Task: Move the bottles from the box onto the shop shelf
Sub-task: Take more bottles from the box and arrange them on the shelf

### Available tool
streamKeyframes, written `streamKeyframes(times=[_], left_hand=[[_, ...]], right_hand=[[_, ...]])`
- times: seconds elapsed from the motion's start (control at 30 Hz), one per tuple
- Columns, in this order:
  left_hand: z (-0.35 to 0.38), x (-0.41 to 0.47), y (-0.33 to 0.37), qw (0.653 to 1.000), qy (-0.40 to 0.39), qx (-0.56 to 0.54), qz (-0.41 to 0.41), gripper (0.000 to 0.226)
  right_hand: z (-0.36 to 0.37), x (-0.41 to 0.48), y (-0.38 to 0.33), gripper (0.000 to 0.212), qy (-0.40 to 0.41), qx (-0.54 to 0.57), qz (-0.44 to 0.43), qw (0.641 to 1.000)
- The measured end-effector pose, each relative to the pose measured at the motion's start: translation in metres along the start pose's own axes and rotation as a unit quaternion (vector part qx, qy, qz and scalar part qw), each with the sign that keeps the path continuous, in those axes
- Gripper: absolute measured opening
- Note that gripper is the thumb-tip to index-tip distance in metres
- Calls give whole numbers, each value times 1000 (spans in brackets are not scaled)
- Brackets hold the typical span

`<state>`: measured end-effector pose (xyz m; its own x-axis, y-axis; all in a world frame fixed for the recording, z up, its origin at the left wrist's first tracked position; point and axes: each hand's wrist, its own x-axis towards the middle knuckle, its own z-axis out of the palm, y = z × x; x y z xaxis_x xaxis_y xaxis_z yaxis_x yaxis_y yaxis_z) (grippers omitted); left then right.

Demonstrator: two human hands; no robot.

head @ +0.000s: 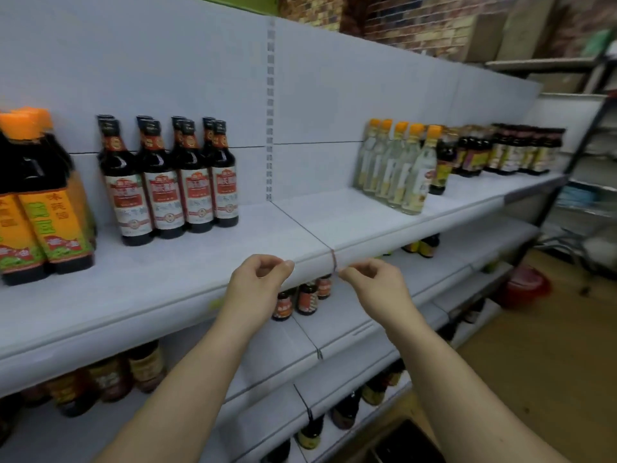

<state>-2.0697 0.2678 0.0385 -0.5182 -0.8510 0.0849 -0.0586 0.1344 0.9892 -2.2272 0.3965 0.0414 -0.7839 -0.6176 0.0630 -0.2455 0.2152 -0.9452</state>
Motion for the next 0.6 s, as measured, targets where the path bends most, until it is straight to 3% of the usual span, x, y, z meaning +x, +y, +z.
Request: streamKeyframes(times=[0.17,0.6], left_hand=[[75,-6,1,998,-67,-14,0,15],[277,-39,-21,985,-164,31,-39,17]], right_hand=[[-69,0,34,33,52,-24,44,997],[-236,14,147,25,119,5,100,988]])
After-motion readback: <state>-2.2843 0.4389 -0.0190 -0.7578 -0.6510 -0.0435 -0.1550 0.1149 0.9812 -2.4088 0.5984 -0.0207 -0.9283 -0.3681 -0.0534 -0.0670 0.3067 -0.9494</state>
